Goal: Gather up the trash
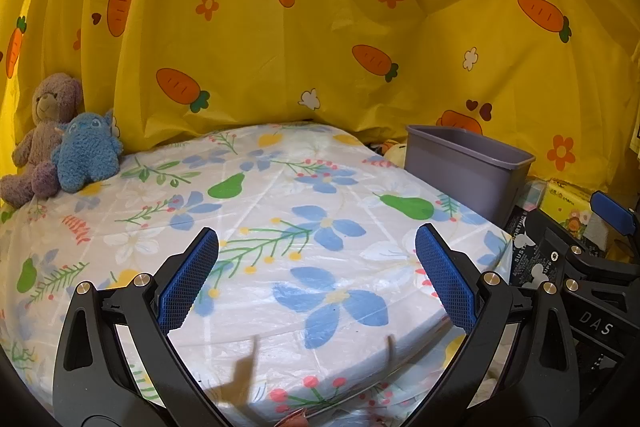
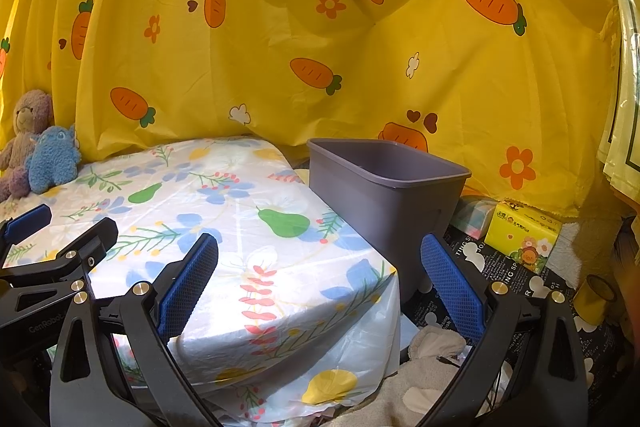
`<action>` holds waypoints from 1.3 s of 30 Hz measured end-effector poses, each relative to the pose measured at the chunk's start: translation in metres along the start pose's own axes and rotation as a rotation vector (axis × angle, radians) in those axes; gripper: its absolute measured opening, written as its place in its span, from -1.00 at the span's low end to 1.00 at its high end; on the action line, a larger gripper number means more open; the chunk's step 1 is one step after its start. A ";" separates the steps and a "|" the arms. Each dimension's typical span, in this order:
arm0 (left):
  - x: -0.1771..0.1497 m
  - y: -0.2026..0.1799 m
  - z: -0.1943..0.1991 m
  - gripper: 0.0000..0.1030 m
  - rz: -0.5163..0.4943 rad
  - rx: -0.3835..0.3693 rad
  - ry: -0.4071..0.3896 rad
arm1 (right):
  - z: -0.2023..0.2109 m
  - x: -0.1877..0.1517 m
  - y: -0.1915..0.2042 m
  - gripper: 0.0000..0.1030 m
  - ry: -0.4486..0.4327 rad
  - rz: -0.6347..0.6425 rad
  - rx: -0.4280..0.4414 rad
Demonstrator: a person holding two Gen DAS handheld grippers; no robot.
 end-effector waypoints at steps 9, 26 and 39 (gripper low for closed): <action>-0.001 -0.005 -0.004 0.89 0.013 -0.041 0.007 | -0.002 0.000 -0.002 0.89 0.003 -0.001 0.002; -0.001 -0.004 -0.006 0.53 0.008 0.017 0.005 | -0.007 0.000 -0.003 0.89 0.001 -0.005 -0.010; 0.000 -0.010 -0.005 0.56 -0.013 0.033 0.002 | -0.006 -0.002 -0.004 0.89 -0.005 -0.011 -0.014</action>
Point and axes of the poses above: each gripper's, at about its wrist camera, not at the fingertips, and z roughly against the way its jaws point, y to its left, x to its top, the point moved 3 cm from there along -z, roughly the way its jaws point, and after that the axes turned 9 degrees about -z, right-handed, at the moved point
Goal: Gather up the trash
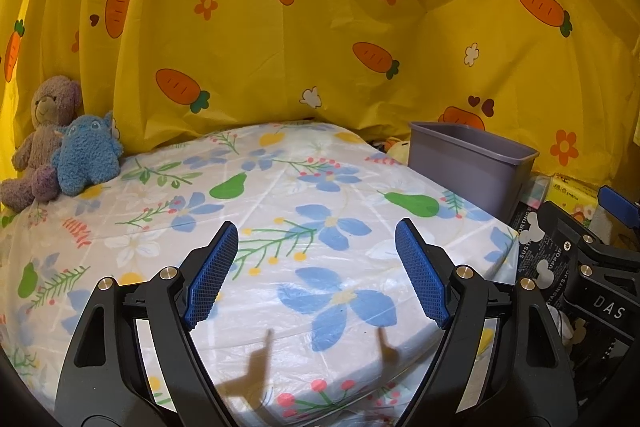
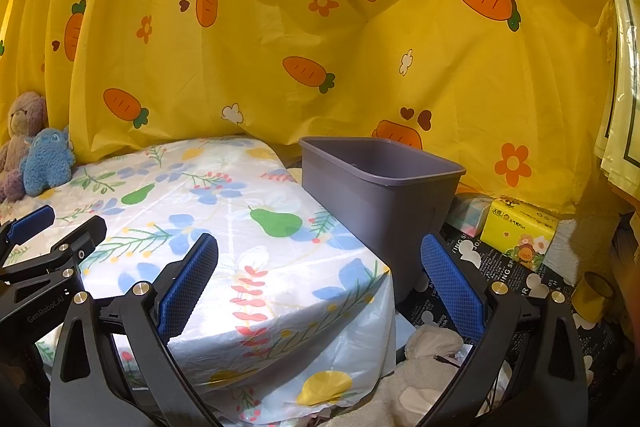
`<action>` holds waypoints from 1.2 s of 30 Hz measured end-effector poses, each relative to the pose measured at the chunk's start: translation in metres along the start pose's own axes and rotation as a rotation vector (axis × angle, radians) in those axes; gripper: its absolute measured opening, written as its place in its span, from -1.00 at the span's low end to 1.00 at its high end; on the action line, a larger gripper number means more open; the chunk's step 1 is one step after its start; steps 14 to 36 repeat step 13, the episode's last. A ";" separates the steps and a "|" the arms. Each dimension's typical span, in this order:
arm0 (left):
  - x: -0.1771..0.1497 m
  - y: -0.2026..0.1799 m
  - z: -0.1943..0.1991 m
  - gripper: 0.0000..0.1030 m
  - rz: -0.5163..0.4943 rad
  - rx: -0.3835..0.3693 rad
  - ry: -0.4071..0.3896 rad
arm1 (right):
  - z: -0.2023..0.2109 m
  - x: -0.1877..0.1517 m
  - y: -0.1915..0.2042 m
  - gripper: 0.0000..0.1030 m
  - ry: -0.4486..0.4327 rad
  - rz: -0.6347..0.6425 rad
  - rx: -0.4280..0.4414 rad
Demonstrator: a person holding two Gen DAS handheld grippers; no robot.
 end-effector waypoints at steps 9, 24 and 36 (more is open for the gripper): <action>0.002 0.001 0.005 0.83 -0.006 0.054 -0.025 | 0.000 -0.001 -0.002 0.89 -0.003 -0.003 -0.001; 0.002 0.004 0.006 0.84 0.012 0.049 -0.025 | 0.001 0.000 -0.003 0.89 -0.009 -0.013 -0.010; 0.002 0.004 0.006 0.84 0.012 0.049 -0.025 | 0.001 0.000 -0.003 0.89 -0.009 -0.013 -0.010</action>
Point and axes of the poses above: each gripper's, at about its wrist camera, not at the fingertips, and z roughly against the way its jaws point, y to its left, x to its top, the point moved 3 cm from there along -z, roughly the way its jaws point, and after that the axes turned 9 degrees about -z, right-handed, at the moved point
